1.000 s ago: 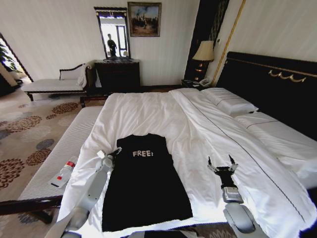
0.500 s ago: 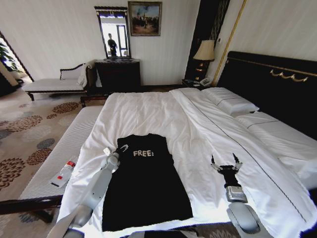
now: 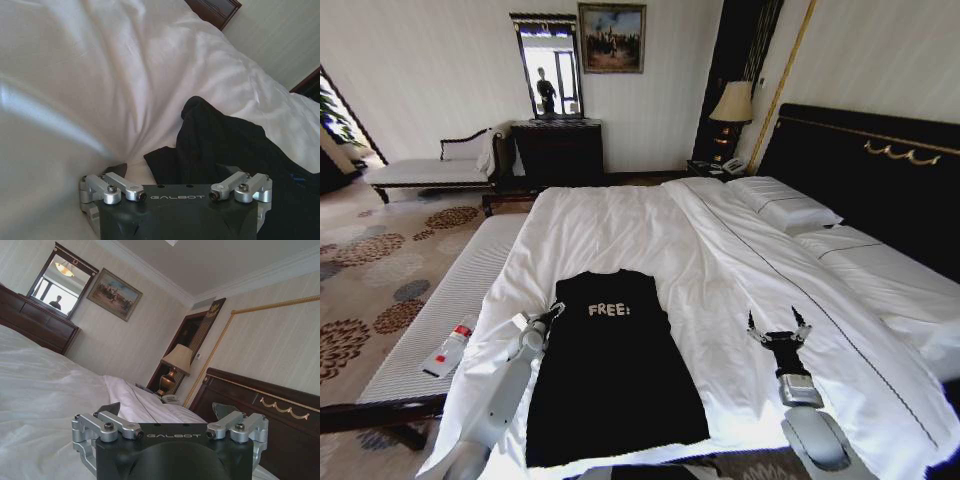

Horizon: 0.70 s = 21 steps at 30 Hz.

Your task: Fold the clothes on the bed.

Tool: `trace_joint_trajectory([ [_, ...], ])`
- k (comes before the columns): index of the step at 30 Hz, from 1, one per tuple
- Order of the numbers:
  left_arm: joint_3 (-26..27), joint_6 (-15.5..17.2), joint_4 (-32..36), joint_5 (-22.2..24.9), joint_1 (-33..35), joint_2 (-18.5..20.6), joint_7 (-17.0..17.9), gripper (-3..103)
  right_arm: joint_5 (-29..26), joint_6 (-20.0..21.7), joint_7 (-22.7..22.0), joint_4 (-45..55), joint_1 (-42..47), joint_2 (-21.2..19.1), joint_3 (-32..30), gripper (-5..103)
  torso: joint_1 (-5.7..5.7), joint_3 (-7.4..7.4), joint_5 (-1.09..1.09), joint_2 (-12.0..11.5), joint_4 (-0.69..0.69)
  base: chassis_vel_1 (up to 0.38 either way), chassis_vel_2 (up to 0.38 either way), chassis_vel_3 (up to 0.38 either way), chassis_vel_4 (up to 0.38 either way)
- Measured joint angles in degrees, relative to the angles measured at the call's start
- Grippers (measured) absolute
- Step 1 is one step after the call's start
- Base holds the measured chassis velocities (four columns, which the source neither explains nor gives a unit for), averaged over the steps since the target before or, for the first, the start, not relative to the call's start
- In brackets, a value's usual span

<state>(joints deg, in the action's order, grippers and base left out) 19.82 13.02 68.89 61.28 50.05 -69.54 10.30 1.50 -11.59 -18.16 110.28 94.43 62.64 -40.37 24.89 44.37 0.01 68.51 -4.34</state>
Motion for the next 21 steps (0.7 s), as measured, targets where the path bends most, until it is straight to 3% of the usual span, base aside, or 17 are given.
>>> trace_joint_trajectory([
  [9,2.5,-1.0,0.9,8.3,0.8,0.0,-2.7,100,0.6,-0.3,0.3,0.3,0.8,0.4,-0.7,100,0.01,0.02,-0.02,0.0,-0.01,0.000,0.000,0.000,0.000],
  [15,4.2,-1.0,0.9,11.8,1.9,0.1,-5.3,86,0.7,-0.2,0.5,0.2,0.5,-0.7,-0.6,100,0.00,0.02,-0.03,0.0,0.01,0.000,0.000,0.000,0.000],
  [18,4.2,-1.0,0.4,12.8,1.1,-0.4,-5.8,70,0.6,-0.1,0.5,0.3,0.8,-1.2,-0.8,100,0.00,0.02,-0.02,0.0,0.00,0.000,0.000,0.000,0.000],
  [21,4.2,-1.1,0.1,13.6,0.6,-0.6,-5.9,68,0.6,-0.1,0.5,0.3,1.1,-1.4,-1.3,100,0.01,0.02,-0.02,0.0,-0.04,0.000,0.000,0.000,0.000],
])
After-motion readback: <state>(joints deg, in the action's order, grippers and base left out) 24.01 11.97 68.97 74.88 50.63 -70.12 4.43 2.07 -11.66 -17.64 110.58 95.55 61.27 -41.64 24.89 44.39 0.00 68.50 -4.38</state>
